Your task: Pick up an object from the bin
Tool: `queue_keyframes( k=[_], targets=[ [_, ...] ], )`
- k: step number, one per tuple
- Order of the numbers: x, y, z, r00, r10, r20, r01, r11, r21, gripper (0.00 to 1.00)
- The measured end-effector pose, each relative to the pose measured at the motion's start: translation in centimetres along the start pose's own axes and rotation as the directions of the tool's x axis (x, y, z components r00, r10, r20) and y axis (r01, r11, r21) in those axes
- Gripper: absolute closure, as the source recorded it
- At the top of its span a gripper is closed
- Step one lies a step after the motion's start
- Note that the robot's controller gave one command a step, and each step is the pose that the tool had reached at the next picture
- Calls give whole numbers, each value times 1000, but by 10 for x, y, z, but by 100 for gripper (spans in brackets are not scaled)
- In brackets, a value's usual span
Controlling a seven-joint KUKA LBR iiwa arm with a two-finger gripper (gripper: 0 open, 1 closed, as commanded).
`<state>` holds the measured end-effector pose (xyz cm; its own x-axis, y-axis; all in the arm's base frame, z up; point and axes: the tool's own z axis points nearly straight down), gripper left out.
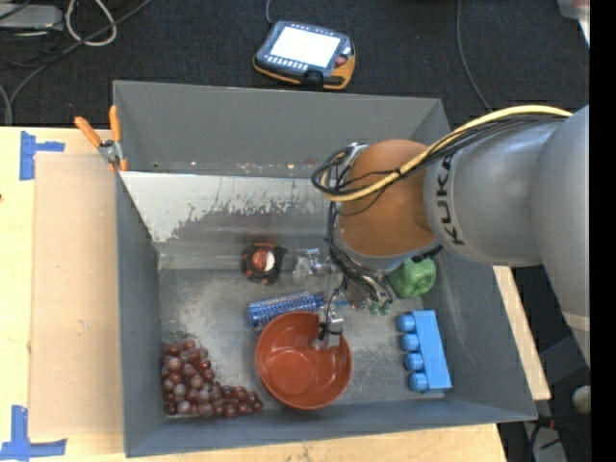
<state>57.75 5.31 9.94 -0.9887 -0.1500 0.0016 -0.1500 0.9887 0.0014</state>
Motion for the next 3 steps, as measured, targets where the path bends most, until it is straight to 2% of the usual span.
queue_keyframes(
  k=[1, 2, 3],
  targets=[
    [4, -1, -58, 995, -97, 10, 97, 995, 2, 0],
    [4, 0, 25, 1000, -19, -10, 19, 1000, -3, 0],
    [-13, 3, 30, 973, -230, 19, 230, 973, 5, 0]
  ],
)
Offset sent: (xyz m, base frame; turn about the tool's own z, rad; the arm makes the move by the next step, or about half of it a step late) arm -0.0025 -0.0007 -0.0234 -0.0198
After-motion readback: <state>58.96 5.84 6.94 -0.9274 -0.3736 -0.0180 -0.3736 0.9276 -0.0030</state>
